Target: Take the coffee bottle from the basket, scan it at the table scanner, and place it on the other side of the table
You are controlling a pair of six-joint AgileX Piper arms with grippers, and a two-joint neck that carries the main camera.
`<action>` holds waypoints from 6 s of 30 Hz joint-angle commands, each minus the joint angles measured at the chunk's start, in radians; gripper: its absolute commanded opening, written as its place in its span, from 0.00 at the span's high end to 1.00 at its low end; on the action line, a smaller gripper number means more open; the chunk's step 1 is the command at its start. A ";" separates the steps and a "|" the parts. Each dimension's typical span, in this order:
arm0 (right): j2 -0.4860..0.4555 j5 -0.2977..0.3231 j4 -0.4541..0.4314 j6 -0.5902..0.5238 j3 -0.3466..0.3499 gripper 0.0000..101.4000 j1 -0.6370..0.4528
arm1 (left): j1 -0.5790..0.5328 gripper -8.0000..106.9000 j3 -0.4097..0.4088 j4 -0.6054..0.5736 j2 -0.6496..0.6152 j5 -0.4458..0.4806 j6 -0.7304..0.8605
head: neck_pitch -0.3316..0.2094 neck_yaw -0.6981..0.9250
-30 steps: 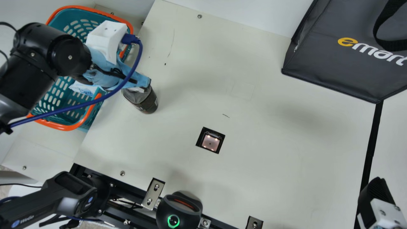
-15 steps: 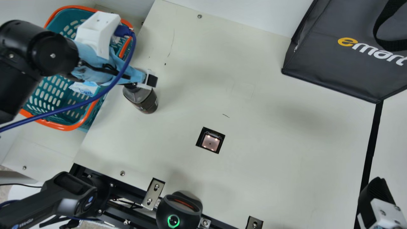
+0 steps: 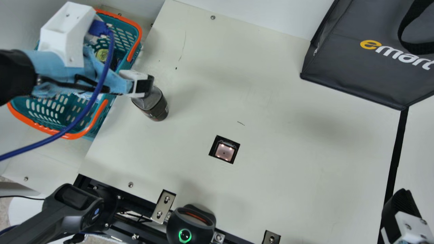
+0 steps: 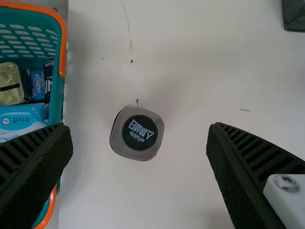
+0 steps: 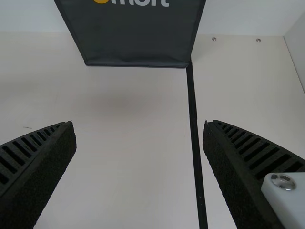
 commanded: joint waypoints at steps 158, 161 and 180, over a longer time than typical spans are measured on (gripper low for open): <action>0.000 0.001 0.001 0.000 0.000 0.06 0.000 | -0.660 1.00 0.221 0.367 -0.039 -0.237 -0.606 | -0.027 -0.347; 0.000 0.001 0.001 0.000 0.000 0.06 0.000 | -0.718 1.00 0.212 0.391 -0.029 -0.230 -0.657 | -0.027 -0.347; 0.000 0.001 0.001 0.000 0.000 0.06 0.000 | -1.039 1.00 0.162 0.505 0.056 -0.166 -0.970 | -0.027 -0.347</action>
